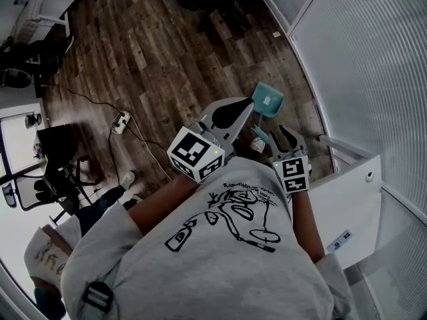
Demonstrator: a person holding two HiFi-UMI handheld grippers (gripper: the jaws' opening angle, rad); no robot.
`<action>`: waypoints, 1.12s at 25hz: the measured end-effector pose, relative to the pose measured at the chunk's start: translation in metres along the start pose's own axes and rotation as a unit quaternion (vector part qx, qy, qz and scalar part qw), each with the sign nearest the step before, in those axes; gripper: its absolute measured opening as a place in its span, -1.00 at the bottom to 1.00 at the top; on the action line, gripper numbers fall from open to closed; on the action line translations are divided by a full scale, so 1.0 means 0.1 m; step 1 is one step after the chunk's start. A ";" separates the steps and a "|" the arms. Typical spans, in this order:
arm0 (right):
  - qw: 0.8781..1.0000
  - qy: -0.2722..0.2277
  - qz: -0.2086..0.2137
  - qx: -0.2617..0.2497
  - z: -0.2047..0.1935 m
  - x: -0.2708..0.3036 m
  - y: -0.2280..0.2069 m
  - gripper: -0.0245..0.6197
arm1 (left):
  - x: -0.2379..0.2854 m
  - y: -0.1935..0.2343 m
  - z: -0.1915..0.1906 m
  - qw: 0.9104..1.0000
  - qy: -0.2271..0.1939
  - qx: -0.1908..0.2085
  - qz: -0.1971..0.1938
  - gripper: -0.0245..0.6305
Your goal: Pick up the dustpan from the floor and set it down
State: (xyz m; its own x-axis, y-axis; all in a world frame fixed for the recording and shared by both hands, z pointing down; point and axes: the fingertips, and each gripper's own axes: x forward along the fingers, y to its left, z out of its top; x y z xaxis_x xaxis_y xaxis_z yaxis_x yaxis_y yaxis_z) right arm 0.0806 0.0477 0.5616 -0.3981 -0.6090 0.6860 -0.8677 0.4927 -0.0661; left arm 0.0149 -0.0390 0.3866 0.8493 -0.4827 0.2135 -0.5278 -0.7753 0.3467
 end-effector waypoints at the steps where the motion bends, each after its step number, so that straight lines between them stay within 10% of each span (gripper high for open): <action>1: 1.000 0.002 0.002 0.003 -0.03 0.02 0.01 -0.61 | 0.00 0.00 0.00 1.000 0.000 0.001 0.001 -0.92; 28: 0.995 0.089 0.046 -0.019 -0.86 0.52 0.21 -0.53 | -0.03 0.06 -0.07 1.000 0.005 -0.001 0.005 -0.92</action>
State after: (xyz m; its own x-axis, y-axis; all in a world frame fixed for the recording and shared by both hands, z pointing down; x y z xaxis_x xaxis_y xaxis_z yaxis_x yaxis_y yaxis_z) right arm 0.0677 0.0803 0.6583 -0.4123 -0.4422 0.7965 -0.8174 0.5656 -0.1092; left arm 0.0091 -0.0390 0.3940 0.8435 -0.4868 0.2271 -0.5371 -0.7693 0.3460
